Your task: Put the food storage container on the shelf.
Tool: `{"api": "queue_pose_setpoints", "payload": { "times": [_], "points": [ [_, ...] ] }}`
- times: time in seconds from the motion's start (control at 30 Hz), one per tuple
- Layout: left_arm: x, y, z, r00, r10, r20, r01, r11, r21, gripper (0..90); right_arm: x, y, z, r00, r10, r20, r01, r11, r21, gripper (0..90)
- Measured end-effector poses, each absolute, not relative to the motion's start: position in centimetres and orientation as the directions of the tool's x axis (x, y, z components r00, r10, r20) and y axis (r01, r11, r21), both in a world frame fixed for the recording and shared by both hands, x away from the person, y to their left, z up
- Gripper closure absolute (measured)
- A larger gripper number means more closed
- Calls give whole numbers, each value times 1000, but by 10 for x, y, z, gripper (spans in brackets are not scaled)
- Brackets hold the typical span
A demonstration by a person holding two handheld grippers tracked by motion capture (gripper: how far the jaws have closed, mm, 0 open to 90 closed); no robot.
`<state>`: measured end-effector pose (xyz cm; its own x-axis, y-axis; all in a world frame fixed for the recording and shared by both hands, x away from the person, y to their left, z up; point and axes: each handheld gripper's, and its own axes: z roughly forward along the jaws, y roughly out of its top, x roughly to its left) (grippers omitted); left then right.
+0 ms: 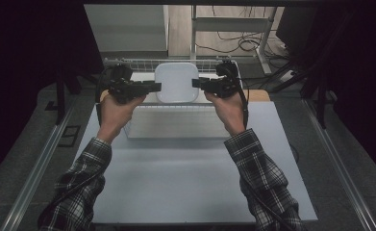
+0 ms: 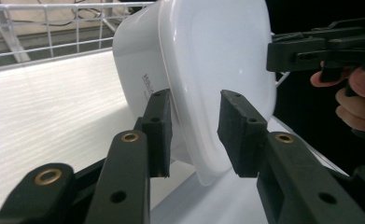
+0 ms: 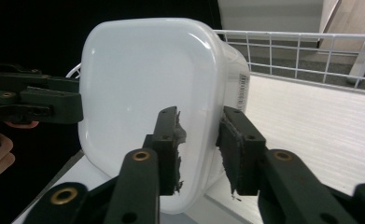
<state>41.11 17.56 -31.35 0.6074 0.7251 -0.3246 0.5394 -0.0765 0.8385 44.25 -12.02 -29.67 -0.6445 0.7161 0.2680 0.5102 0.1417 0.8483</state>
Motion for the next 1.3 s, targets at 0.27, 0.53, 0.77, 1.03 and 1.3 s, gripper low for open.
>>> {"api": "queue_pose_setpoints", "payload": {
  "times": [0.27,0.53,0.77,1.03,1.3],
  "points": [
    [421,176,-316,591,730,-343,563,-69,824,642,452,-116,-301,-638,717,279,529,146,836,609],
    [432,177,-316,579,738,-347,570,-62,819,582,457,-113,-303,-638,717,281,539,154,828,546],
    [442,177,-315,558,754,-347,576,-52,815,510,464,-111,-303,-621,738,264,533,150,833,485],
    [451,175,-317,525,803,-283,539,-57,840,374,470,-105,-304,-588,780,213,498,141,856,438],
    [444,174,-313,566,793,-224,481,-98,871,197,466,-105,-303,-607,775,176,450,152,880,293]
  ]
}}
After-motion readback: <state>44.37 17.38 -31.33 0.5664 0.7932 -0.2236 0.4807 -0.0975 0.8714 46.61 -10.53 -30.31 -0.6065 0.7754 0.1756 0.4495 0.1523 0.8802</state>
